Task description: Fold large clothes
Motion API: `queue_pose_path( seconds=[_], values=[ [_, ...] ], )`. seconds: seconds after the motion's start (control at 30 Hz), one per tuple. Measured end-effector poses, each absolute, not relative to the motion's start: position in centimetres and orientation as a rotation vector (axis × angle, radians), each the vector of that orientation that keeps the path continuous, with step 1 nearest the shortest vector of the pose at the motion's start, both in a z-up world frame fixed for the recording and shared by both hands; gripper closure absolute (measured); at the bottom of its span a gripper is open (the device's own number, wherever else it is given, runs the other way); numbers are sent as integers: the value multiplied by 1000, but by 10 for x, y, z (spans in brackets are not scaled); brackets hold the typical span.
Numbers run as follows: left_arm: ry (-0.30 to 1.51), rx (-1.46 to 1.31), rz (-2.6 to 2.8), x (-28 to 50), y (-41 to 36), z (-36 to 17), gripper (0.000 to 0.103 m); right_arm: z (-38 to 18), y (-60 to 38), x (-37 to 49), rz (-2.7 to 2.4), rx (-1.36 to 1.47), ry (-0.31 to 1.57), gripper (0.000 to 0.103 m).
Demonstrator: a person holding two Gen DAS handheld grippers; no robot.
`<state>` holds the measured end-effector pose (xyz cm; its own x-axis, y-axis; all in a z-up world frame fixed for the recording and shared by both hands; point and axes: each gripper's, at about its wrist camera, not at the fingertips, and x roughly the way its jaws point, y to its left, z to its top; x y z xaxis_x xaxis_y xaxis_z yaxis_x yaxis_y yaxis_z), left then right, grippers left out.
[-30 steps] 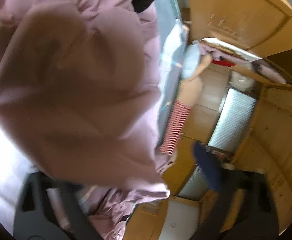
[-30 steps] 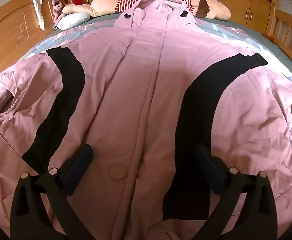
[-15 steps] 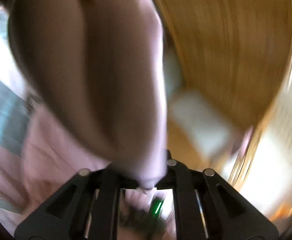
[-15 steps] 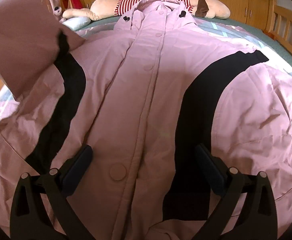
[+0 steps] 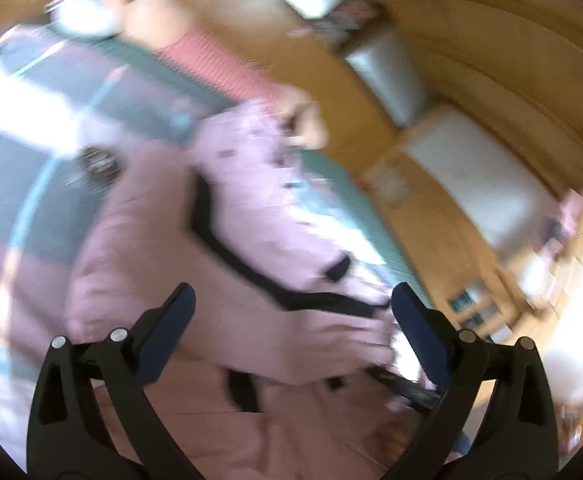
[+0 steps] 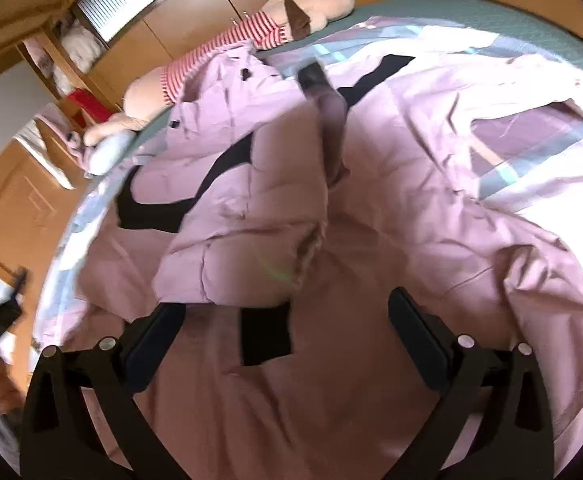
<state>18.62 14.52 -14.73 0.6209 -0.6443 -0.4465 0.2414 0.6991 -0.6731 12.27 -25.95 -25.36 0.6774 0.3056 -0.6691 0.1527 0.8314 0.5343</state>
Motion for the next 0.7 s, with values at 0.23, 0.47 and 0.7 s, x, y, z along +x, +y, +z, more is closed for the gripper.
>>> queue_pose_path(
  seconds=[0.23, 0.47, 0.7],
  values=[
    [915, -659, -348, 216, 150, -202, 3, -248, -280, 110, 197, 837, 729, 1],
    [948, -637, -349, 218, 148, -214, 3, -262, -284, 134, 104, 879, 864, 15],
    [983, -595, -335, 222, 143, -227, 3, -257, -296, 136, 53, 866, 815, 91]
  ],
)
